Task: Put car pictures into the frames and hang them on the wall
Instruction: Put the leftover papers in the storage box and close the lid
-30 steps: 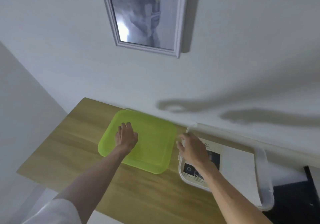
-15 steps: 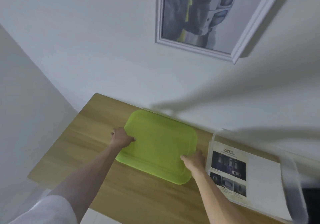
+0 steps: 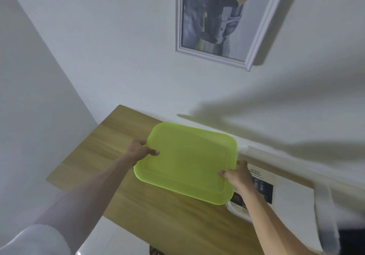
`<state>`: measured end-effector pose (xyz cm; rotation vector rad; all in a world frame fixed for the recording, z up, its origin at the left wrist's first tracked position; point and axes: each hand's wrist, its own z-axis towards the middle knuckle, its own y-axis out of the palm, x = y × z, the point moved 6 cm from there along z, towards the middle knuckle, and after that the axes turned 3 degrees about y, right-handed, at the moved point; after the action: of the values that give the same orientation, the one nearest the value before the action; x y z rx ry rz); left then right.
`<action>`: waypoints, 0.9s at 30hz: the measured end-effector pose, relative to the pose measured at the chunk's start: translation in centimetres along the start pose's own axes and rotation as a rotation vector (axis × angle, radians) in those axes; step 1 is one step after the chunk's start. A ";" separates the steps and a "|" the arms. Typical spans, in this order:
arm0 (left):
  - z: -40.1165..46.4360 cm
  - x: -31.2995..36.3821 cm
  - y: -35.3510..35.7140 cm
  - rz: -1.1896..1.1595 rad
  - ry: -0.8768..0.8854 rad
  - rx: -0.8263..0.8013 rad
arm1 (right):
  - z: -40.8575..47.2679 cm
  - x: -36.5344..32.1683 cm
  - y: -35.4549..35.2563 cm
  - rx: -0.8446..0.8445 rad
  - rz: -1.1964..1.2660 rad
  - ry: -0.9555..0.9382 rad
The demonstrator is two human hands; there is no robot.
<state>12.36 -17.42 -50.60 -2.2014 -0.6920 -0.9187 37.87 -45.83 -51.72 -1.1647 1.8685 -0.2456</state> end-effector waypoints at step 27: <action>-8.5 5.8 31.9 0.286 0.119 -0.031 | 5.2 21.9 -25.3 0.122 -0.103 0.177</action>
<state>33.67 -43.12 -52.96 -2.1800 -0.2982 -0.9062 54.12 -75.49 -53.02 -1.1888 1.9187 -0.5281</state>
